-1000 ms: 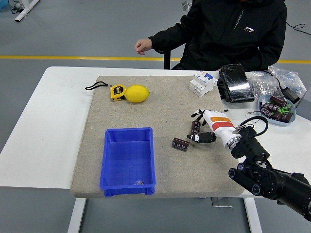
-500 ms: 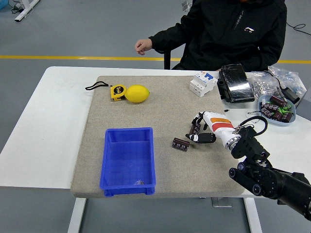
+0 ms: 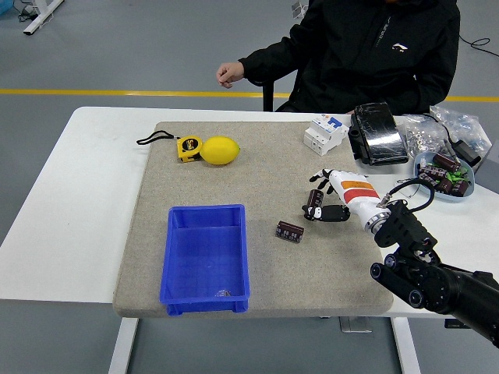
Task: Pick up the battery,place it into the box
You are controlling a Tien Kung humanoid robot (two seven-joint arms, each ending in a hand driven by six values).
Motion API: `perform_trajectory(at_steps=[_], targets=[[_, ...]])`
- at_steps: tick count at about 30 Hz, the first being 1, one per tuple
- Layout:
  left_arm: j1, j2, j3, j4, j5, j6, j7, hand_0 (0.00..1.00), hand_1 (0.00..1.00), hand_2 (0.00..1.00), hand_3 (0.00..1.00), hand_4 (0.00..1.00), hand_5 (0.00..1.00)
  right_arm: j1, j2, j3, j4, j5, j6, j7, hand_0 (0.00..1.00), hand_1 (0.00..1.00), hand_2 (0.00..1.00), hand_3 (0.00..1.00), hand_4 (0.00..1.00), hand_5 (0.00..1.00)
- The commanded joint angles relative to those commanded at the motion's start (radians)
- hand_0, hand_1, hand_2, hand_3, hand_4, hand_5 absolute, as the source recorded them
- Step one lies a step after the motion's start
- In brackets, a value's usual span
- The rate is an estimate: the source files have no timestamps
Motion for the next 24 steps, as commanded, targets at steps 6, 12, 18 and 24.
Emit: perform_trajectory(at_steps=[6,12,18,24], targets=[[0.002,0.002,-0.004,0.000,0.005,-0.001,0.000,0.782,0.757,0.751,0.602,0.655,0.588,0.002,-0.011,0.020,0.026,-0.017,-0.007,-0.002,0.333,0.491,0.600,0.702,0.873,0.281],[0.002,0.003,-0.009,0.001,0.011,-0.002,0.002,0.782,0.757,0.751,0.601,0.656,0.587,0.010,-0.026,0.044,0.044,-0.069,0.058,-0.012,0.370,0.541,0.663,0.775,0.931,0.286],[0.003,0.002,-0.011,0.002,0.013,-0.001,-0.001,0.781,0.757,0.751,0.601,0.655,0.587,0.019,-0.058,0.065,0.081,-0.113,0.164,0.023,0.574,0.665,0.739,0.824,0.988,0.313],[0.003,0.001,-0.015,0.001,0.023,-0.003,0.000,0.781,0.758,0.751,0.601,0.656,0.587,0.034,-0.064,0.048,0.099,-0.160,0.216,0.023,0.683,0.726,0.788,0.852,0.998,0.318]])
